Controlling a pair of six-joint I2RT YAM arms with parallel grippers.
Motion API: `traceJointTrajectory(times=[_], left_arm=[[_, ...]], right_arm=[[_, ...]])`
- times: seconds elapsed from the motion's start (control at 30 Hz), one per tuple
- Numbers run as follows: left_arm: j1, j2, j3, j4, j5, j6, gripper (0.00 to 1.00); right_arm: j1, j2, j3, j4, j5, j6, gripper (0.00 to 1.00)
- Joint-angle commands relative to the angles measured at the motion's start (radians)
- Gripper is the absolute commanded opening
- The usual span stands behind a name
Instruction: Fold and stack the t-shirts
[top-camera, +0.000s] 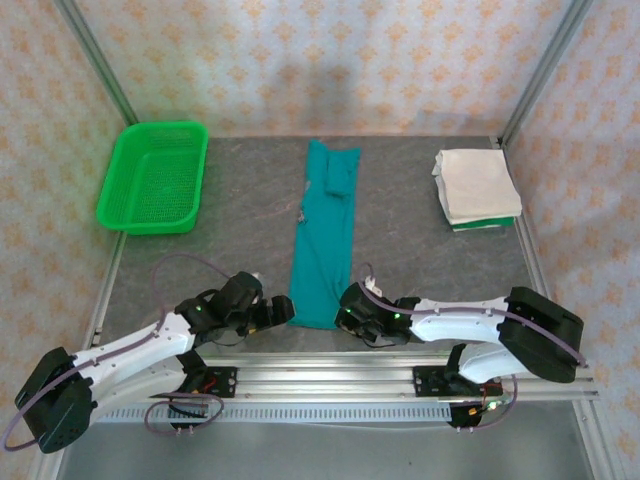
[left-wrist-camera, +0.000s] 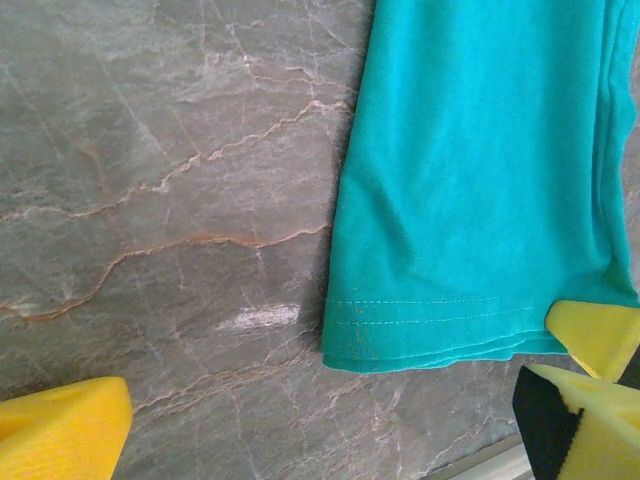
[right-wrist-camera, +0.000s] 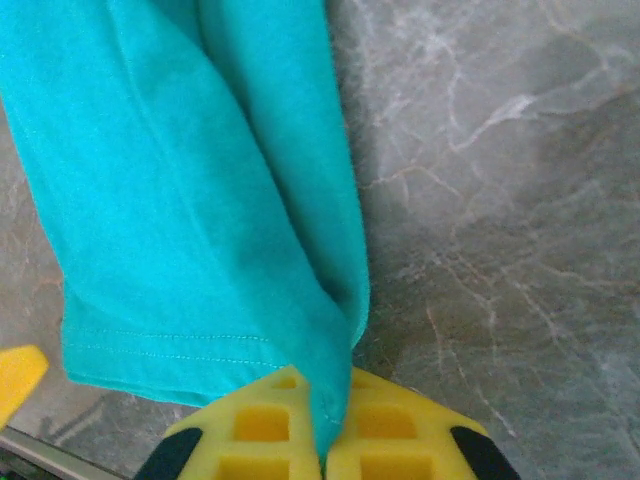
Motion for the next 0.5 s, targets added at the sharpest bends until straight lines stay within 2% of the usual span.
traceJointTrajectory(times=[0.0,0.07,0.33,0.47], left_arm=[[-0.008,0.016,-0.005,0.053,0.003,-0.016,1.00],[-0.011,0.032,-0.004,0.076,0.015,-0.025,0.96],[-0.024,0.113,0.012,0.143,0.036,-0.052,0.65],[-0.024,0.148,0.015,0.175,0.030,-0.064,0.56]], right_arm=[[0.000,-0.015,0.026,-0.018,0.020,0.000,0.00],[0.001,-0.016,0.025,-0.022,0.019,0.000,0.00],[0.001,0.018,0.034,-0.006,0.000,-0.003,0.00],[0.001,0.032,0.039,0.001,-0.011,-0.008,0.00]])
